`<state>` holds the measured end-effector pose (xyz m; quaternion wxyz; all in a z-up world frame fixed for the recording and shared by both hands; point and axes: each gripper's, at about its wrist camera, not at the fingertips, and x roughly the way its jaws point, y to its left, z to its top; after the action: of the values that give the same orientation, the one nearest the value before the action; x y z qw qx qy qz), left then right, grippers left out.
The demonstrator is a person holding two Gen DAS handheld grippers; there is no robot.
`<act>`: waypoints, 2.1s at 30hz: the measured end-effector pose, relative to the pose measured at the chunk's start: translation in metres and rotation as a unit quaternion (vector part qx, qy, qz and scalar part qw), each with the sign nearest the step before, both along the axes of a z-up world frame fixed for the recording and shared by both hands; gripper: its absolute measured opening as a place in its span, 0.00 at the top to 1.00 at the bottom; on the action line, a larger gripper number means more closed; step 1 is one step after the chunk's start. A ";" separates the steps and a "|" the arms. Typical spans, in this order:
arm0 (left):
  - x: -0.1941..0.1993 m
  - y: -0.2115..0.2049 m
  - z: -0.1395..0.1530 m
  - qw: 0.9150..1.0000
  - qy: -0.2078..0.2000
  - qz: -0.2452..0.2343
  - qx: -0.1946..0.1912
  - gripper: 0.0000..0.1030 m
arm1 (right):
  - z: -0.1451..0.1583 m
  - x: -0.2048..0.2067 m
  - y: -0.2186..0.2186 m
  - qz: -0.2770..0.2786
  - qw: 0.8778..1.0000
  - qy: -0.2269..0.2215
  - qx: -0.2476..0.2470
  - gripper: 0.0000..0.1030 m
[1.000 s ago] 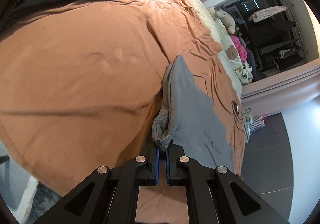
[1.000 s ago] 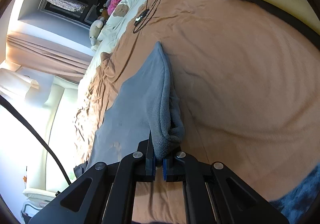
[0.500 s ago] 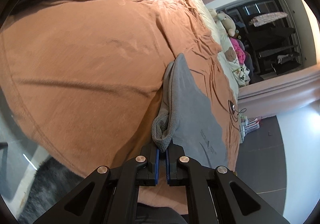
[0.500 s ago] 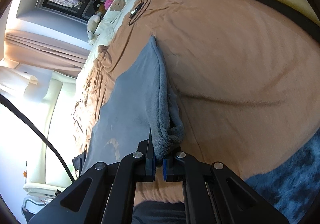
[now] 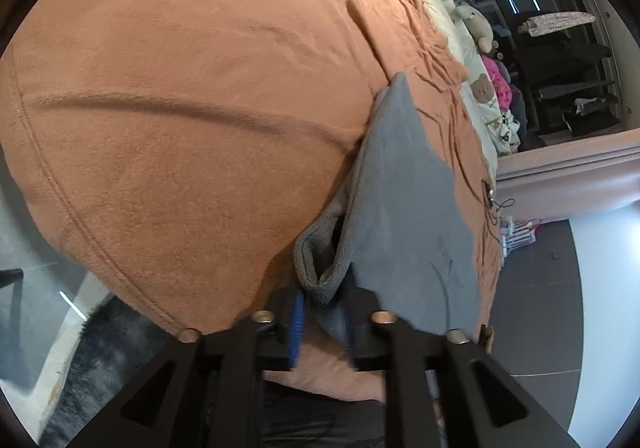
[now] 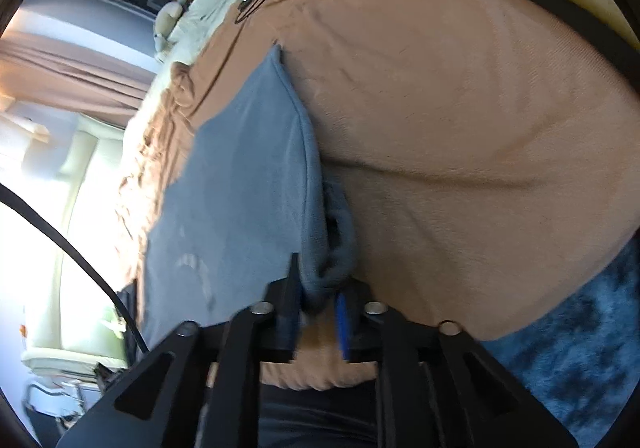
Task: Fold small clothes
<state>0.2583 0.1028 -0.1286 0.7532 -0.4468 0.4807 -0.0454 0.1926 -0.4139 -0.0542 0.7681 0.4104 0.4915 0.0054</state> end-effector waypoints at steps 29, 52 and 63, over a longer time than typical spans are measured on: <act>-0.011 -0.003 -0.008 0.998 -0.022 0.019 -0.058 0.41 | 0.081 0.067 0.124 0.211 0.964 -0.065 -0.152 0.44; -0.005 -0.005 -0.020 0.999 0.002 0.048 -0.013 0.67 | -0.004 0.238 0.233 0.394 0.908 0.010 -0.145 0.82; -0.008 -0.006 -0.023 0.997 0.019 0.069 0.005 0.83 | -0.025 0.287 0.258 0.394 0.905 0.002 -0.163 0.82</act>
<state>0.2505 0.0972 -0.1514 0.7476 -0.4759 0.4630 0.0181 0.4792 -0.1556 -0.0790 0.7589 0.0530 0.6083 0.2266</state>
